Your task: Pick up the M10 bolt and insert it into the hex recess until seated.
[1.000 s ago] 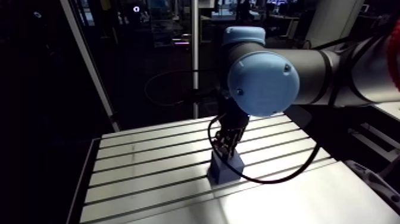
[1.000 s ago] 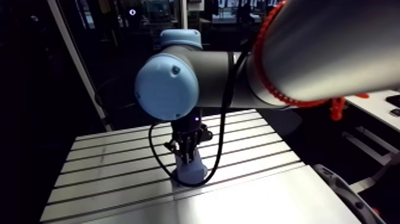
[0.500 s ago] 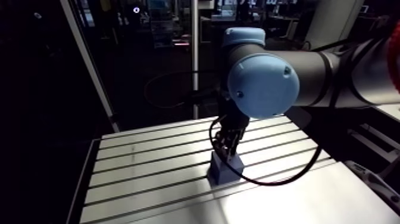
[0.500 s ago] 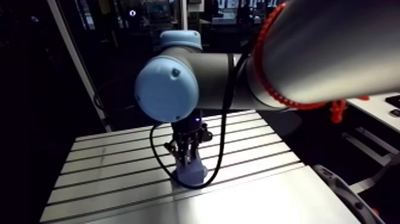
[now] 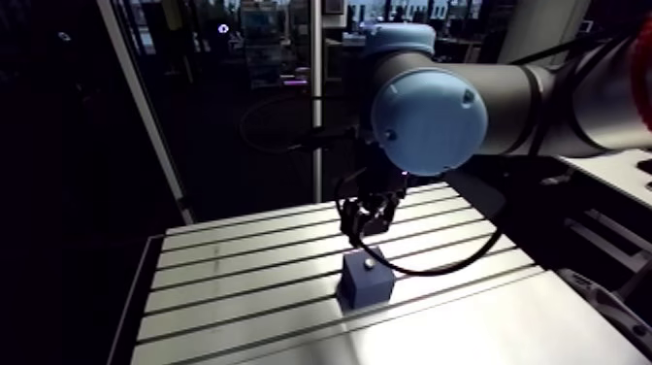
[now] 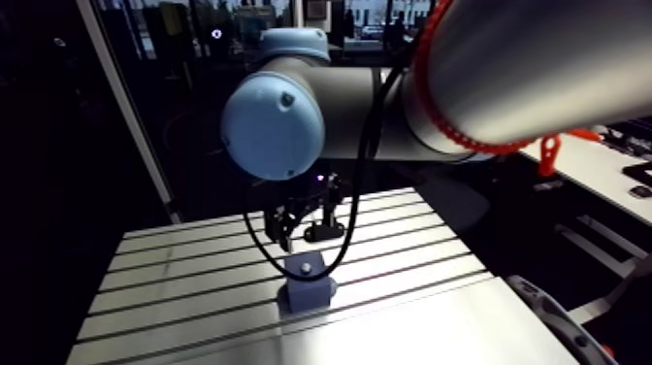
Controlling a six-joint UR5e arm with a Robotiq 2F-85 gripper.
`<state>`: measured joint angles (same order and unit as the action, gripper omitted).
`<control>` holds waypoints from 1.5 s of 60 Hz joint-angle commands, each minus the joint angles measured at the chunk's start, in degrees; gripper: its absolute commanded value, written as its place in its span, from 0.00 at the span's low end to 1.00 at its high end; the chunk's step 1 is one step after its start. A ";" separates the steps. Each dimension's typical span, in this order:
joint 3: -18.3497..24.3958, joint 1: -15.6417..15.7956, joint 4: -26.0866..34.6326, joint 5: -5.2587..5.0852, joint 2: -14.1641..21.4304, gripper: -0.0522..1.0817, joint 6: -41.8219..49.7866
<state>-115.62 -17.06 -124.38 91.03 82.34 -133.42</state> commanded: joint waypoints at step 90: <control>0.44 1.41 8.78 1.19 2.70 0.98 29.66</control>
<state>-114.91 -15.66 -115.51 92.22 85.12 -104.03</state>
